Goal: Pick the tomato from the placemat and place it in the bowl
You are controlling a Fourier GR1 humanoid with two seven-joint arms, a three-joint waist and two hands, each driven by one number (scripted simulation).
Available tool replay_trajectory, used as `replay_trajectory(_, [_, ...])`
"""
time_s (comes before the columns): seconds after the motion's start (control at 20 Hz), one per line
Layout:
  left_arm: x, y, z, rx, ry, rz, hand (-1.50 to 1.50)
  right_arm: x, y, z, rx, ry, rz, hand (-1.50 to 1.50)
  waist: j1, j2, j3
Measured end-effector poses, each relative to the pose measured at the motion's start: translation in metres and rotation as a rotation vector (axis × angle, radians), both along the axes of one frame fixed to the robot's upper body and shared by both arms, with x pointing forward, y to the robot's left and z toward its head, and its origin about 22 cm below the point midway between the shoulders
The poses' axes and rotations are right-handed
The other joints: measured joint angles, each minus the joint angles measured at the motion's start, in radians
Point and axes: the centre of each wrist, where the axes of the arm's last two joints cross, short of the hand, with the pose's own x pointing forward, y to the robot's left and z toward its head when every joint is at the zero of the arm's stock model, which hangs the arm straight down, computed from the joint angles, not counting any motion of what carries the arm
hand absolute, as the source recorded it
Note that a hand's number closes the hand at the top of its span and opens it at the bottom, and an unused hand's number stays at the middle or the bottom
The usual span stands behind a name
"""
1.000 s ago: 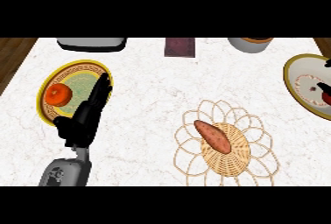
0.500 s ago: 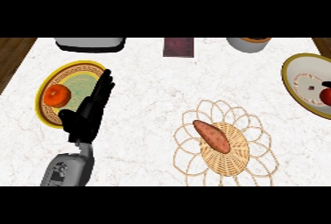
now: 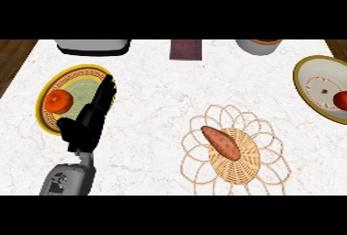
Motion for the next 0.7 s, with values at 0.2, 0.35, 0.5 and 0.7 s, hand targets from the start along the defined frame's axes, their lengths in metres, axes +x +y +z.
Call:
replay_trajectory(0.2, [0.000, 0.005, -0.001, -0.005, 0.000, 0.006, 0.00, -0.024, -0.021, 0.001, 0.062, 0.002, 0.034, -1.50, -0.002, 0.001, 0.000])
replay_trajectory(0.35, [-0.003, 0.002, -0.002, -0.011, 0.001, 0.002, 0.00, -0.039, -0.033, -0.002, 0.087, 0.020, 0.035, -1.50, -0.003, 0.001, 0.001])
replay_trajectory(0.5, [-0.005, 0.002, -0.002, -0.008, 0.002, 0.002, 0.00, -0.050, -0.039, -0.007, 0.098, 0.046, 0.039, -1.50, -0.005, 0.000, 0.001])
replay_trajectory(0.7, [-0.005, 0.001, -0.002, -0.005, -0.001, 0.001, 0.00, -0.063, -0.046, -0.011, 0.083, 0.072, 0.035, -1.50, -0.005, 0.000, 0.002])
